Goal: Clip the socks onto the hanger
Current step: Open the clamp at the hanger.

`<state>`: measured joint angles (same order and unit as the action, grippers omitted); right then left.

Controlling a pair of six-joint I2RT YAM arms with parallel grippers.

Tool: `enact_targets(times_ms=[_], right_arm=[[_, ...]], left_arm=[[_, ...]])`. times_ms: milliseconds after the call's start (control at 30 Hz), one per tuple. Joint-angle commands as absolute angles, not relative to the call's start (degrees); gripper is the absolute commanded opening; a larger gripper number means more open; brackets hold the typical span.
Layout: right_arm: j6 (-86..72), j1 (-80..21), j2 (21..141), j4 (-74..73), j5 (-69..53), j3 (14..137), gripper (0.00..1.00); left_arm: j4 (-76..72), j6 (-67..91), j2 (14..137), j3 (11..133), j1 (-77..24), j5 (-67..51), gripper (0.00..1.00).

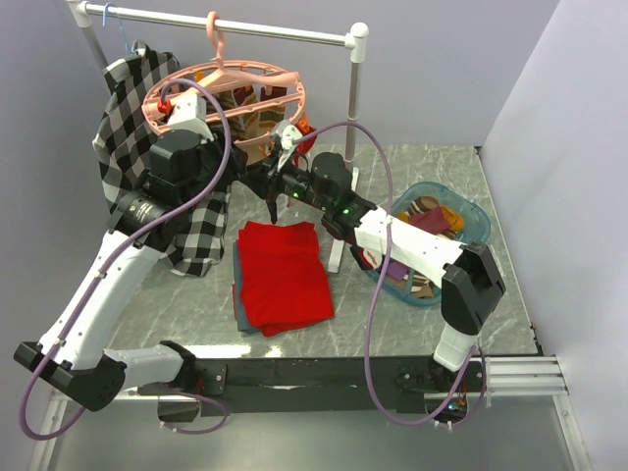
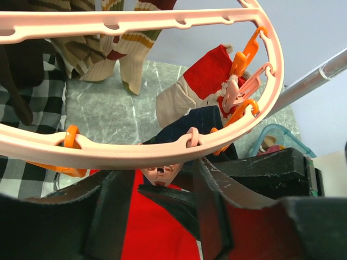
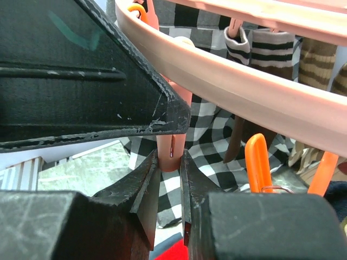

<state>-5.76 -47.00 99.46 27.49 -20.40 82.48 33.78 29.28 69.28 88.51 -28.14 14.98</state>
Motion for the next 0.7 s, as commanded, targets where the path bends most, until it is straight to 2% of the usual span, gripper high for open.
enact_targets(times_ms=[0,100,200,233,300,333,433,533,667], right_arm=[[-2.82,-47.9,97.82,25.58,-20.3,85.78,0.03],[-1.85,-48.25,97.82,24.09,-19.6,86.39,0.03],[-1.23,-48.43,97.74,21.63,-19.42,87.27,0.07],[-1.14,-48.43,97.56,21.01,-19.42,87.36,0.14],[-1.32,-48.52,96.6,19.52,-19.42,87.28,0.25],[-1.41,-48.52,96.24,18.64,-19.86,87.36,0.34],[-1.58,-48.6,94.31,14.51,-20.65,87.71,0.46],[-2.19,-48.69,91.68,10.29,-21.62,87.19,0.55],[-2.64,-48.69,87.46,1.18,-23.29,86.23,0.63]], left_arm=[[29.53,27.16,68.99,89.21,-27.95,16.52,0.48],[28.92,26.72,69.43,89.38,-27.86,16.61,0.44],[28.57,26.28,69.52,89.12,-27.95,16.79,0.35],[28.48,26.19,69.43,89.03,-27.86,16.87,0.29],[27.95,25.93,69.17,88.51,-27.86,16.96,0.27],[27.86,25.84,69.08,88.33,-27.86,17.05,0.23],[27.69,25.4,69.17,88.24,-27.86,17.14,0.18],[27.51,25.14,69.26,88.15,-27.95,17.23,0.11],[27.42,24.87,69.26,88.07,-27.86,17.23,0.1]])
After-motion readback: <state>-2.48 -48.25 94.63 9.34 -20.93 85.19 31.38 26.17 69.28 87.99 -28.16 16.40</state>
